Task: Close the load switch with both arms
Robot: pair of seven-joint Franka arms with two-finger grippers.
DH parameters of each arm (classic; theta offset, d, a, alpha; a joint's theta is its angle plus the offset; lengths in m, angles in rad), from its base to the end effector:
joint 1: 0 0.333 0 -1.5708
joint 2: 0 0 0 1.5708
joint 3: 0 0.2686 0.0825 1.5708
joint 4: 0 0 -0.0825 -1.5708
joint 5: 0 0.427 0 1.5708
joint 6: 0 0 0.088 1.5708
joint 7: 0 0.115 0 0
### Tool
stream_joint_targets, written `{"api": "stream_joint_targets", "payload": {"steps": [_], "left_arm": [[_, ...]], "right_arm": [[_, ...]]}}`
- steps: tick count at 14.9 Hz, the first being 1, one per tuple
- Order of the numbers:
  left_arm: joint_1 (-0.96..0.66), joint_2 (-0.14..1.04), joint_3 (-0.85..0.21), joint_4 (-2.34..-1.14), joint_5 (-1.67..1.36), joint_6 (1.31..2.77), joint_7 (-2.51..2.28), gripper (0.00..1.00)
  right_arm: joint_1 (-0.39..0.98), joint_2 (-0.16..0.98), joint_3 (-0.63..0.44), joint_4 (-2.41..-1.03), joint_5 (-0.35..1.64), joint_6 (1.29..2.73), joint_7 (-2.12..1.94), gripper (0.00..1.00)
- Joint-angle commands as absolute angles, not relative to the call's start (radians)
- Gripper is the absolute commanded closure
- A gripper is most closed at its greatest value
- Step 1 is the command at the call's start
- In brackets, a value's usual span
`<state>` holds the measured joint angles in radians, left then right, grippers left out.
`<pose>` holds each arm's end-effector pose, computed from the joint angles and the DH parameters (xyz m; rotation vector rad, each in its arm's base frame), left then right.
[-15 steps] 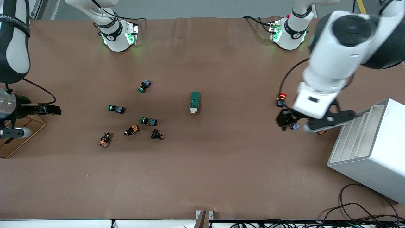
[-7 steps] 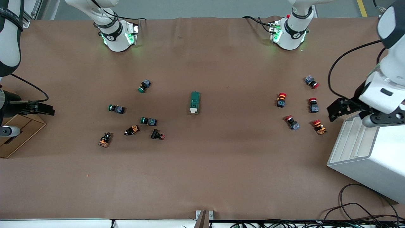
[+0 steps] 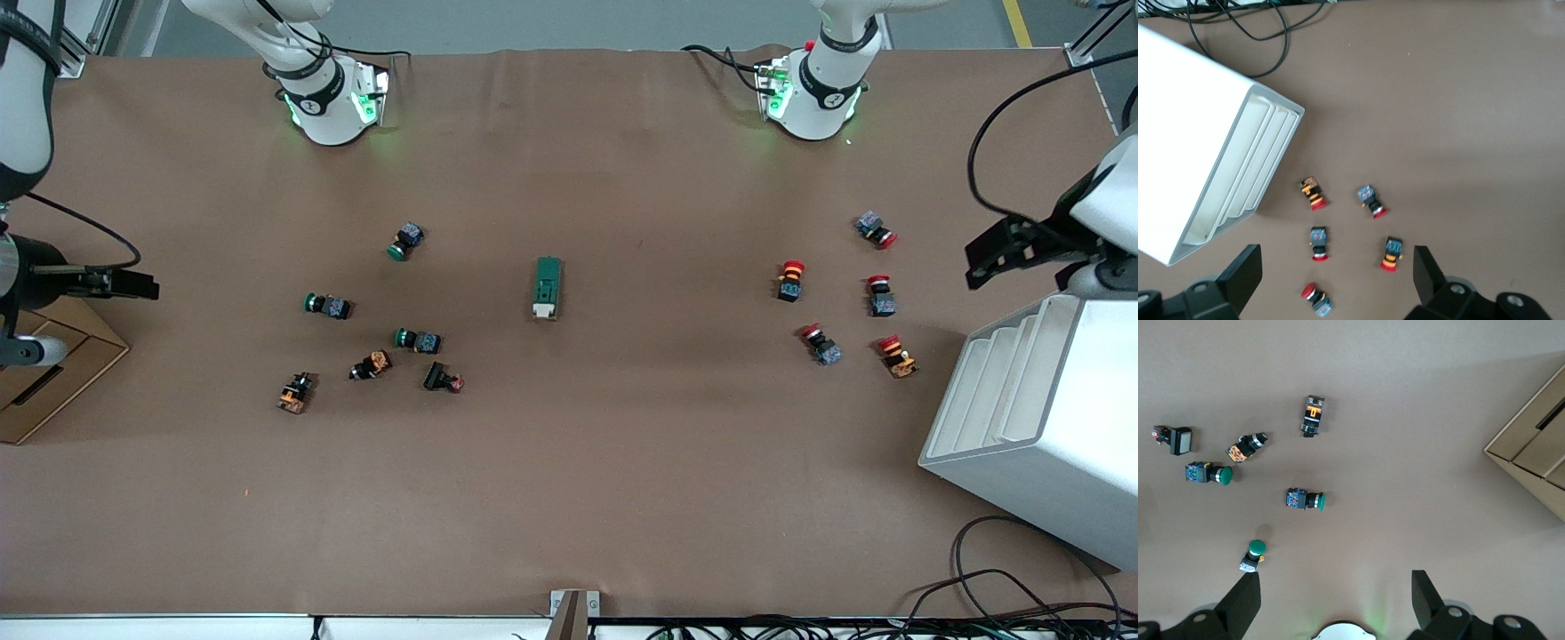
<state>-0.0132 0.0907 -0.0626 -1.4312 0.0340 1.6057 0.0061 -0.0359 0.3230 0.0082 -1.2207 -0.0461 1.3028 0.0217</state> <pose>0.6248 -0.0420 0.5892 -3.1108 0.1263 -0.1322 0.6457 -0.0248 0.5230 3.0757 -0.0867 -0.3726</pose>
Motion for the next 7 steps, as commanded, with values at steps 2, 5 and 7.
{"api": "stream_joint_targets", "payload": {"steps": [2,5,7], "left_arm": [[-0.040,-0.044,0.014,-1.563,-0.024,1.560,0.101,0.00],[-0.040,-0.103,0.015,-1.627,-0.034,1.542,0.095,0.00],[-0.038,-0.112,0.011,-1.640,-0.034,1.537,0.080,0.00]], "right_arm": [[-0.044,0.250,0.017,-1.239,-0.029,1.290,0.041,0.00],[-0.044,0.216,0.014,-1.246,-0.032,1.282,-0.006,0.00],[-0.066,0.196,0.012,-1.262,-0.029,1.278,-0.041,0.00]]}}
